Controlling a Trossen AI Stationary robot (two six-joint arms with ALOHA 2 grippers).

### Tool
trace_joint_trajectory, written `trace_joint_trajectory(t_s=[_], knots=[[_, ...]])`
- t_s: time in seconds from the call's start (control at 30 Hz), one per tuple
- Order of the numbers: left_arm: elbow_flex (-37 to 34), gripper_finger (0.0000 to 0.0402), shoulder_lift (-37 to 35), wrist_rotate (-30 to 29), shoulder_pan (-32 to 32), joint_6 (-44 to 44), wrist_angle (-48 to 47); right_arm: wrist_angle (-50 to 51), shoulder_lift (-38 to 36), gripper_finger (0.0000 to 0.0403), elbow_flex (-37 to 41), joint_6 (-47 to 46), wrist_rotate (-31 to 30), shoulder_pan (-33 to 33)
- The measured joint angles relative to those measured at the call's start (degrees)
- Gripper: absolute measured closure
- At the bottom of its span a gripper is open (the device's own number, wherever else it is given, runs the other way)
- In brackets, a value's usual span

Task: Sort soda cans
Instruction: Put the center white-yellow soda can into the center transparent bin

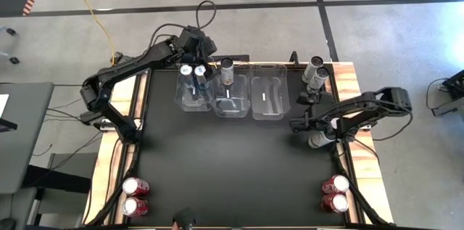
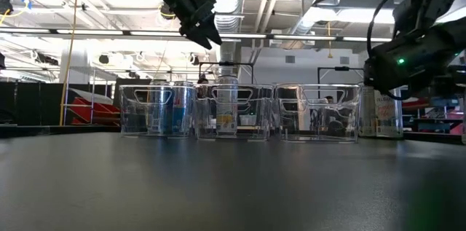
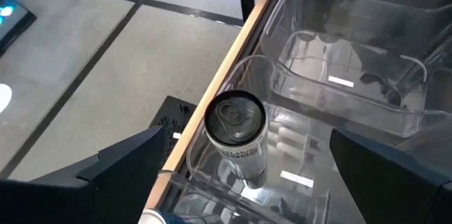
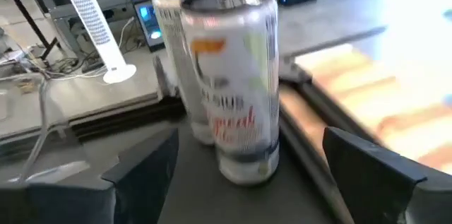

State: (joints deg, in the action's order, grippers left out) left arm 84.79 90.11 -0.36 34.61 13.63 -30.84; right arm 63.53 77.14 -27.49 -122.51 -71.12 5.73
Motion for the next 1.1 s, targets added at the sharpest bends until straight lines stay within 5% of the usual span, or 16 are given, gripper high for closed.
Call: trace_joint_trajectory(t_s=[0.5, 0.7, 0.97, 1.1], knots=[[0.00, 0.0006, 0.00, 0.00, 0.00, -0.04, 0.10, -5.39, 0.00, 0.0028, -0.52, 9.89, -4.03, 9.73], [0.00, 0.0006, 0.00, 0.00, 0.00, 0.26, 0.12, -9.75, 0.00, 0.0028, -4.09, 23.18, -4.30, 9.37], [0.00, 0.0006, 0.00, 0.00, 0.00, 0.70, 0.39, -11.80, -0.02, 0.0029, -4.55, 24.04, -2.78, 17.62], [0.00, 0.0006, 0.00, 0.00, 0.00, 0.72, 0.39, -18.35, -0.02, 0.0029, -4.55, 32.84, -2.96, 20.48]])
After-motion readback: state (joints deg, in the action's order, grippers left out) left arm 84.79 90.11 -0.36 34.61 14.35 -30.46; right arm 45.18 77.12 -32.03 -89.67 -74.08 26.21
